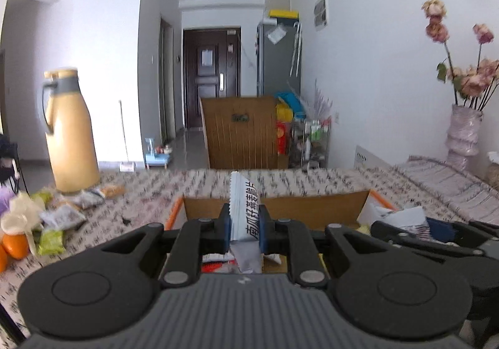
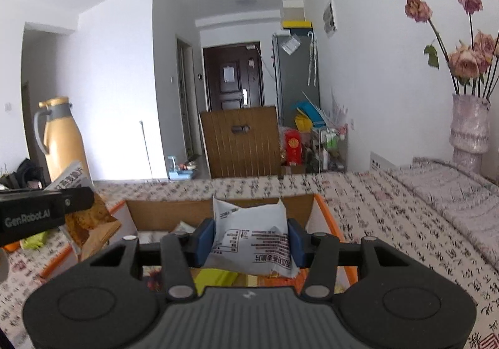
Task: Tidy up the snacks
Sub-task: 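Carry both packets into the cardboard box and open both grippers to drop them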
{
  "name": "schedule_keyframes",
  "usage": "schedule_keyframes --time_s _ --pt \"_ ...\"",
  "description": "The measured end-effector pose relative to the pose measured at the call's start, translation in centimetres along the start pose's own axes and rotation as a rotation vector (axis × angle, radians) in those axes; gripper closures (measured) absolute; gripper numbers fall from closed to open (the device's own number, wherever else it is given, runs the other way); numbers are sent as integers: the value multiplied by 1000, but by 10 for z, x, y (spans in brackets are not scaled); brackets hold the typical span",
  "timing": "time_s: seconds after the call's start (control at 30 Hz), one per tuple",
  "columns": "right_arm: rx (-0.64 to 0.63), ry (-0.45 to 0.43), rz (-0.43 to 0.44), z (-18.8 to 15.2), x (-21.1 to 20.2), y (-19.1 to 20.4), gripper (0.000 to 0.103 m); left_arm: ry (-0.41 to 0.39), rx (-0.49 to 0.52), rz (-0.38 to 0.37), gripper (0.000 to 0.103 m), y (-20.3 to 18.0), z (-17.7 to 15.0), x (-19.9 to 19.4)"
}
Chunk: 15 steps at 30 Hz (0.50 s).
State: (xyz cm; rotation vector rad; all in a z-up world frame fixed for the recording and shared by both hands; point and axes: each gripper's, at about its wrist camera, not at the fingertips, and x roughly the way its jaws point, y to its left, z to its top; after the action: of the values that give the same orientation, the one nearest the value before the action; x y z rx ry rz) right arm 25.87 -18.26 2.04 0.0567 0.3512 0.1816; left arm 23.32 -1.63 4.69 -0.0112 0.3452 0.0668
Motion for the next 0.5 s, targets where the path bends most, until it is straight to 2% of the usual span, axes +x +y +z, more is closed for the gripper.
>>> schedule_keyframes --time_s 0.33,0.4,0.43,0.5 --pt "-51 40 -5 -15 8 8 51 30 4 12 85 5 -13 13" --pt "-52 50 -8 -18 8 9 48 27 -5 18 83 6 -15 13" --pt "-50 54 -9 -19 9 8 43 26 -8 23 81 7 -15 13" --pt "-49 55 -18 -21 8 8 41 31 -12 30 67 8 -16 15"
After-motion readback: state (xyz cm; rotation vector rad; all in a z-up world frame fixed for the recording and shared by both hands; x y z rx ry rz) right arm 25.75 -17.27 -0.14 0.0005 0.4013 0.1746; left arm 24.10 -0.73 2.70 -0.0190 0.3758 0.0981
